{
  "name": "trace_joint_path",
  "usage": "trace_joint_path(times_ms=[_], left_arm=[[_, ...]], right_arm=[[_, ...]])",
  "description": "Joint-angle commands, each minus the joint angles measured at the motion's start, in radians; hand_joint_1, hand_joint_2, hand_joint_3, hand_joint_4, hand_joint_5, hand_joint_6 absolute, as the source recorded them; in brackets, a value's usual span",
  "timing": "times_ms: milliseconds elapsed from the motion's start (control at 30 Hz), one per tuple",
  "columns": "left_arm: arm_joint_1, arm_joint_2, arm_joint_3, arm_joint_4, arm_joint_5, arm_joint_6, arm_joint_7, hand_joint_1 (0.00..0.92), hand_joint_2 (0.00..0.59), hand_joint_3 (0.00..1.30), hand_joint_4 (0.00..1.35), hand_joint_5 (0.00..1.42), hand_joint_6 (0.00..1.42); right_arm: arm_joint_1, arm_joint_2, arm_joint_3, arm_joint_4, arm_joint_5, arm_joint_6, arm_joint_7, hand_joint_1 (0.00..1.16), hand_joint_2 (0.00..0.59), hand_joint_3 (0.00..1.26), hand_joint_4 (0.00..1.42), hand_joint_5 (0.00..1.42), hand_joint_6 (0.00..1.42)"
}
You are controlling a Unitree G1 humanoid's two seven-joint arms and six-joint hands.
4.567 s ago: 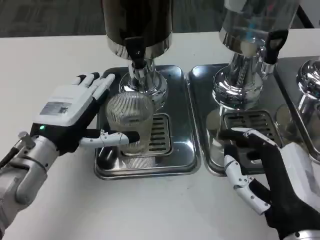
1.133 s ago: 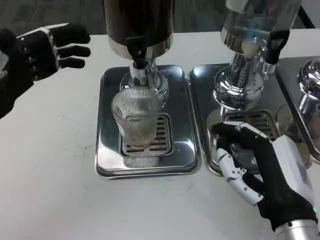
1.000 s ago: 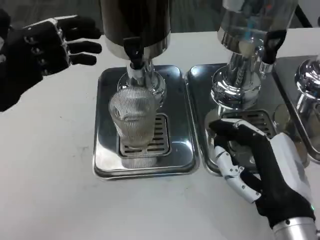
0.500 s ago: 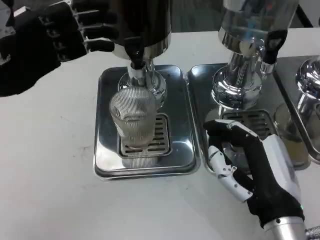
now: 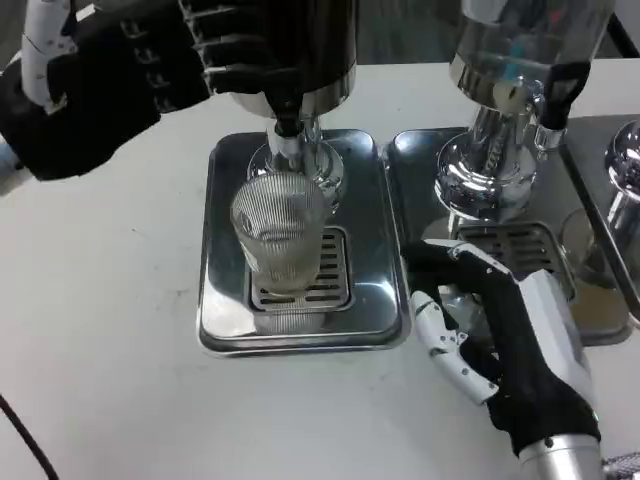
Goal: Grasp the cup under the faucet to collect the drink, then remove the cup.
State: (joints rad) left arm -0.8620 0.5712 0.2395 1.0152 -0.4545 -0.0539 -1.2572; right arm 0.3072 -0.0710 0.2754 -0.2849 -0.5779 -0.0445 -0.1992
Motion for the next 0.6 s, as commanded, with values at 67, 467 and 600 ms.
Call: trace_joint_path(times_ms=[67,467,600], left_arm=[[-0.039,-0.034,0.015,0.022,0.022,-0.008,0.009,0.000,0.061,0.29,0.24,0.24,0.22],[-0.036,-0.017,0.026,0.005,0.032,0.024,-0.047,0.000,0.060,0.30,0.26,0.27,0.23],[-0.027,0.000,0.028,-0.009,0.031,0.040,-0.075,0.000,0.059,0.30,0.27,0.28,0.23]], right_arm=[[0.008,0.009,0.000,-0.017,0.004,-0.010,-0.013,0.38,0.461,0.42,0.41,0.38,0.30],[0.009,0.015,-0.001,-0.006,0.003,-0.013,-0.020,0.38,0.461,0.42,0.42,0.38,0.30],[0.003,0.015,-0.002,0.000,0.004,-0.015,-0.019,0.38,0.461,0.42,0.43,0.38,0.30]])
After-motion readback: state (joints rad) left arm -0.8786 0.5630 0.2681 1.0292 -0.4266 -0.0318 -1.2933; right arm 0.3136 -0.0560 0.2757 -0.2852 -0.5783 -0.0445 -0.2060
